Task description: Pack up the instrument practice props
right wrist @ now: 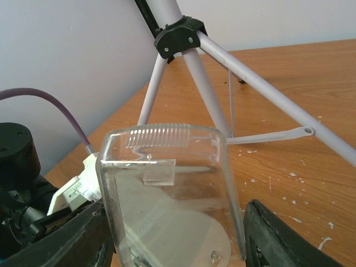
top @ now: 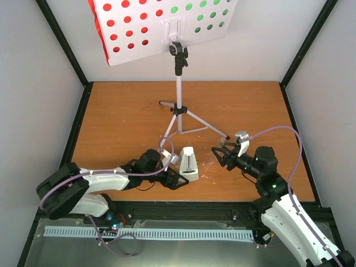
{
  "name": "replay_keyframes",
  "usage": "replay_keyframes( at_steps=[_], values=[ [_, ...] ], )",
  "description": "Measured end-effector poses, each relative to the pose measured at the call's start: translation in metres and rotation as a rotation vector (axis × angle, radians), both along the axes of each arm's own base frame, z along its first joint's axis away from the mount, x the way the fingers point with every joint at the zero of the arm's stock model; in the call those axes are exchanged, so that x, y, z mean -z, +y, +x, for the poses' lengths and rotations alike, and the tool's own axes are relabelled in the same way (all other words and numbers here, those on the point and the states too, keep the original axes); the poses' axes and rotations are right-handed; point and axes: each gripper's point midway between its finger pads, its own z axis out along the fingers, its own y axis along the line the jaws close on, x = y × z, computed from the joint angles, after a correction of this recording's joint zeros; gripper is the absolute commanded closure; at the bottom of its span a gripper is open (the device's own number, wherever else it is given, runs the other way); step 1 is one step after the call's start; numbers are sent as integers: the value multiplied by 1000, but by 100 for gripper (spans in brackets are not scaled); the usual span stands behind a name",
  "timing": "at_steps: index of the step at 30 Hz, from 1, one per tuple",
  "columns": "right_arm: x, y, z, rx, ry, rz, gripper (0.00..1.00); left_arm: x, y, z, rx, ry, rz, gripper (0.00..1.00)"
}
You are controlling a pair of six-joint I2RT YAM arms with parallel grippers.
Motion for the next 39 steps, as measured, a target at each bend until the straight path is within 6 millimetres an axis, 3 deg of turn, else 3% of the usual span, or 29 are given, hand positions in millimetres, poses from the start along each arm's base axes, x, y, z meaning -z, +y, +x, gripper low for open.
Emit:
replay_keyframes(
  at_steps=[4, 10, 16, 22, 27, 31, 34, 39],
  values=[
    [1, -4, 1, 22, -15, -9, 49, 0, -11, 1, 47, -6, -16, 2],
    [13, -12, 13, 94, -15, -35, 49, -23, -36, 13, 97, -76, -129, 2],
    [24, -9, 24, 102, 9, -56, 49, -41, -38, 20, 76, -114, -179, 0],
    [18, -11, 22, 105, -37, -69, 49, -94, -14, 41, -13, -201, -227, 1],
    [9, -14, 17, 108, -85, -69, 49, -136, 0, 76, -69, -204, -242, 1],
    [24, -13, 13, 114, -73, -93, 49, -158, -6, 96, -71, -199, -254, 2],
    [39, -12, 8, 115, -53, -117, 49, -159, -14, 103, -54, -177, -259, 3],
    [45, -13, 6, 128, -43, -137, 49, -139, -24, 104, -18, -85, -257, 8]
  ],
)
